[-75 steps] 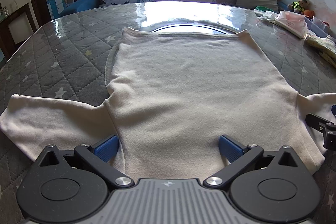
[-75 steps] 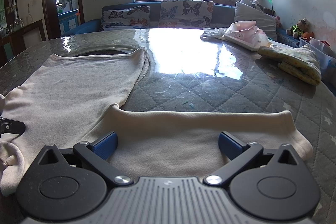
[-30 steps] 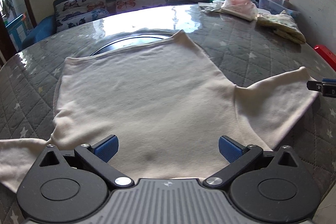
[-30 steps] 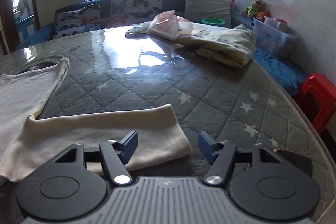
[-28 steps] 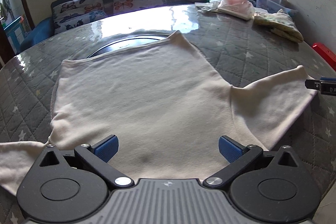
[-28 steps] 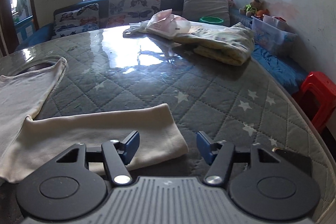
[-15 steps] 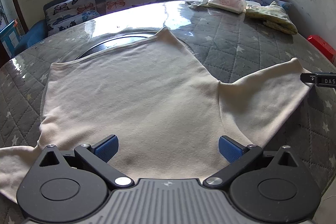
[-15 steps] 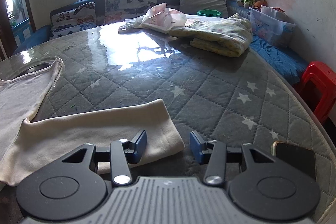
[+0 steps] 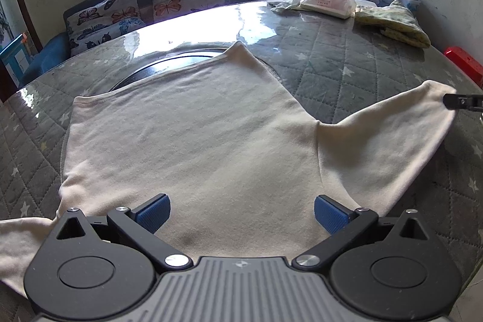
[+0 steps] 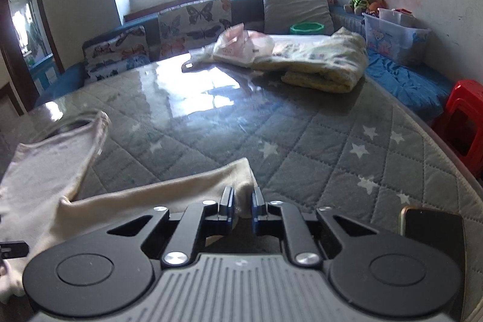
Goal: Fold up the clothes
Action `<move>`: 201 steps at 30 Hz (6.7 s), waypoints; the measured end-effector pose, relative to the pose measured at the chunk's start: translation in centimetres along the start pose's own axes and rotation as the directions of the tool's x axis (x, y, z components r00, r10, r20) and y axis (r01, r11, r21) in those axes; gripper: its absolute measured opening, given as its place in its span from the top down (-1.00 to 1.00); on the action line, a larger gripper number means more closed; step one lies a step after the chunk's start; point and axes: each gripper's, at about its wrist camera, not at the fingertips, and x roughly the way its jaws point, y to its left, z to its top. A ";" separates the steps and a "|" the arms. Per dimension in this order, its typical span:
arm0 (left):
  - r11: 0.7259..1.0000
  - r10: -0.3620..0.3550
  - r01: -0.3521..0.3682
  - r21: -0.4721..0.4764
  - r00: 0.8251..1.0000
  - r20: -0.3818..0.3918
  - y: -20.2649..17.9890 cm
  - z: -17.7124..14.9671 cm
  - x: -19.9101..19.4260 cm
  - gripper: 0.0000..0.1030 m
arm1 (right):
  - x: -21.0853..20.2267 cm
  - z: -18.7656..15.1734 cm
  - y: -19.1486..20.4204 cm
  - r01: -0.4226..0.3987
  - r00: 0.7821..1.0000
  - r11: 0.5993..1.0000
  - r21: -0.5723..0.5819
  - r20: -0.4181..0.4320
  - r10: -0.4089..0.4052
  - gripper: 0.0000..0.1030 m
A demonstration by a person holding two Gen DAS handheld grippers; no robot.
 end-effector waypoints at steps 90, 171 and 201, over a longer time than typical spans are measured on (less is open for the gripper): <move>0.981 -0.016 0.038 -0.192 0.993 0.116 13.2 -5.9 -4.3 -0.71 | -4.0 -3.1 16.4 -0.391 0.917 0.846 -0.364 -0.236 0.322 0.63; 0.945 0.149 -0.109 -0.308 0.983 0.106 19.0 -9.9 -6.9 -0.37 | -1.2 -6.8 32.1 -0.592 0.801 0.549 -0.591 -0.351 0.486 0.51; 0.643 0.412 -0.332 -0.690 0.909 -0.054 33.7 -13.2 -6.4 -0.09 | -1.1 -6.6 31.1 -0.596 0.800 0.611 -0.520 -0.324 0.505 0.30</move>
